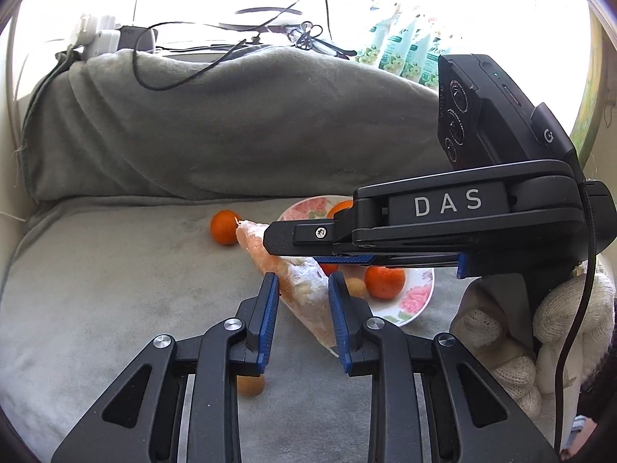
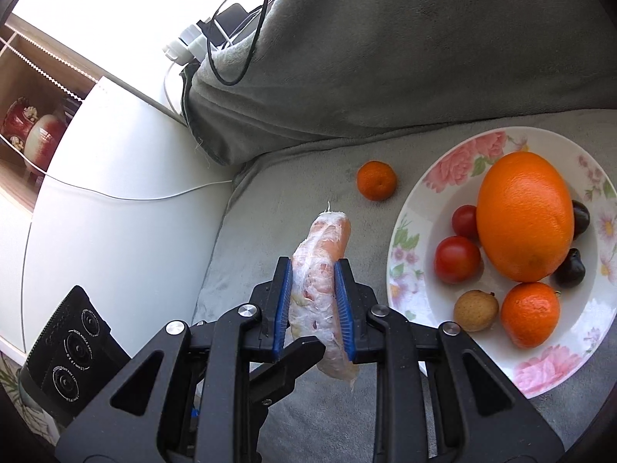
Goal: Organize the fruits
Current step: 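Lift the pomelo segment with both tools and carry it over the white plate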
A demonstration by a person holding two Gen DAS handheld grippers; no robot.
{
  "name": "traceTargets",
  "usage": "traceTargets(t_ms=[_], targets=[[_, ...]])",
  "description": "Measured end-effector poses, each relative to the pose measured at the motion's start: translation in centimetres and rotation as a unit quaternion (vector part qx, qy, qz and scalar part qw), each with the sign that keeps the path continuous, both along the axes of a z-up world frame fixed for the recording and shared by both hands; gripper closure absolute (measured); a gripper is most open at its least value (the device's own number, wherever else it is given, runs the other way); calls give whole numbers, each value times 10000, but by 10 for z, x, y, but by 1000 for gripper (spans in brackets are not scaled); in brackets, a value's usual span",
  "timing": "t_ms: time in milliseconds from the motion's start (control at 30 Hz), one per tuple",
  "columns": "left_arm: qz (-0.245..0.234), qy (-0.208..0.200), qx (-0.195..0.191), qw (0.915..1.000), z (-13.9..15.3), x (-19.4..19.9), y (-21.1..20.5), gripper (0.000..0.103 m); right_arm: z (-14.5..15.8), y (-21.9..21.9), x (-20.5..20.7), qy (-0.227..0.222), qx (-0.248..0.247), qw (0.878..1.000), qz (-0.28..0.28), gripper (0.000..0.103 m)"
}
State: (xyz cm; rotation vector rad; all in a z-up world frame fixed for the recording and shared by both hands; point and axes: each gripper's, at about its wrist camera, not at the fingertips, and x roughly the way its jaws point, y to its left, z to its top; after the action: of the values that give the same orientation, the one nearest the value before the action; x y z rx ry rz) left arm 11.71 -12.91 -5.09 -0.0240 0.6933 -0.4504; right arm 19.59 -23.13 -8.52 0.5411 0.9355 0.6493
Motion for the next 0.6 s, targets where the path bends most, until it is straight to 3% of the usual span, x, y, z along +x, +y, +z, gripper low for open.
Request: traceTargets(t_ms=[600], targets=[[-209, 171, 139, 9995, -12, 19, -34, 78, -19, -36, 15, 236, 49, 9994, -251, 79]])
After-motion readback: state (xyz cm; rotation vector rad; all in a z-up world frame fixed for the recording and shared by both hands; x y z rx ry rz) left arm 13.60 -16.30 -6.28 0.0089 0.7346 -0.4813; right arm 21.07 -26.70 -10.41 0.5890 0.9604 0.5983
